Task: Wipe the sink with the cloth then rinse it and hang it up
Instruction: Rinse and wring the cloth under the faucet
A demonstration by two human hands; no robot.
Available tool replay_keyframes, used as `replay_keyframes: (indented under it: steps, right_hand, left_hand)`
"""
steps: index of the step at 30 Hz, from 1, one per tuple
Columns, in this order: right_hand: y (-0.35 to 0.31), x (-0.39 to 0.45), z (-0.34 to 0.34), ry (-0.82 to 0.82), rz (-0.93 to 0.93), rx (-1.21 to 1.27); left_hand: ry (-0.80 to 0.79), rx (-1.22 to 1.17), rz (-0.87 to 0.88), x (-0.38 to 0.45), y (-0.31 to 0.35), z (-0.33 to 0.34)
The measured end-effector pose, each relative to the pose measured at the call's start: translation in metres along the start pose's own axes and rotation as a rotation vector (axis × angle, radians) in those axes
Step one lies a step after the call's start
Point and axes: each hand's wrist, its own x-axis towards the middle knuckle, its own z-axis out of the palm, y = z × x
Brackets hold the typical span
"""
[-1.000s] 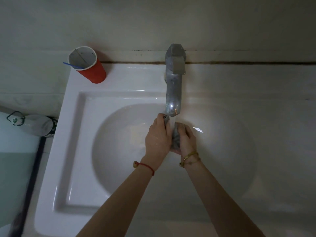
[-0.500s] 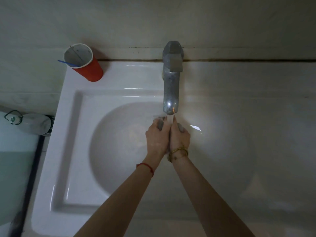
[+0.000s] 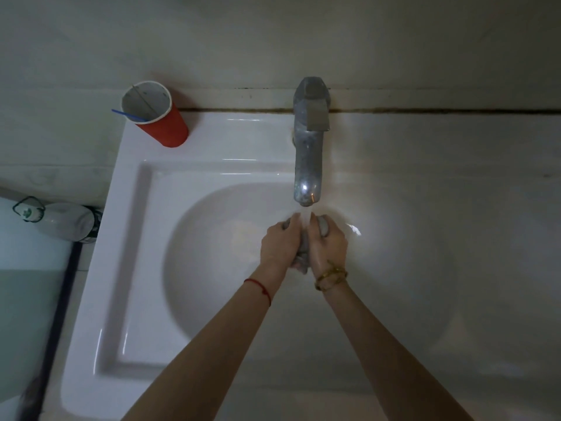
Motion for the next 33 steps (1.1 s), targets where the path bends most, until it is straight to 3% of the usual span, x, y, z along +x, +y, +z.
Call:
replay_keyframes:
  steps: [4, 6, 11, 15, 20, 24, 29, 31, 33]
  right_hand:
    - [0.003, -0.002, -0.008, -0.045, 0.056, 0.033]
    - [0.004, -0.002, -0.007, -0.041, 0.177, 0.122]
    - [-0.002, 0.002, 0.002, -0.054, 0.511, 0.318]
    - [-0.015, 0.000, 0.007, 0.063, 0.396, 0.104]
    - [-0.012, -0.001, 0.015, 0.136, 0.327, 0.123]
    - [-0.010, 0.001, 0.014, 0.082, 0.214, 0.048]
    - [-0.007, 0.001, 0.002, -0.062, -0.013, -0.031]
    - [-0.003, 0.003, -0.003, -0.101, -0.009, -0.025]
    - [0.000, 0.006, -0.009, -0.095, 0.078, 0.032]
  left_hand:
    - [-0.080, -0.021, -0.075, -0.006, 0.004, -0.003]
    - [-0.057, 0.053, 0.025, -0.006, 0.004, -0.003]
    - [0.090, -0.033, 0.282, -0.018, -0.003, 0.003]
    - [0.118, -0.115, 0.228, -0.017, -0.001, 0.010]
    - [0.127, -0.140, 0.162, -0.010, 0.000, 0.008]
    - [0.137, -0.043, 0.092, -0.006, 0.005, 0.003]
    - [-0.082, -0.142, -0.197, -0.001, 0.013, -0.004]
    - [-0.126, -0.169, -0.180, -0.003, 0.012, -0.005]
    - [-0.095, -0.174, -0.045, -0.005, 0.007, -0.006]
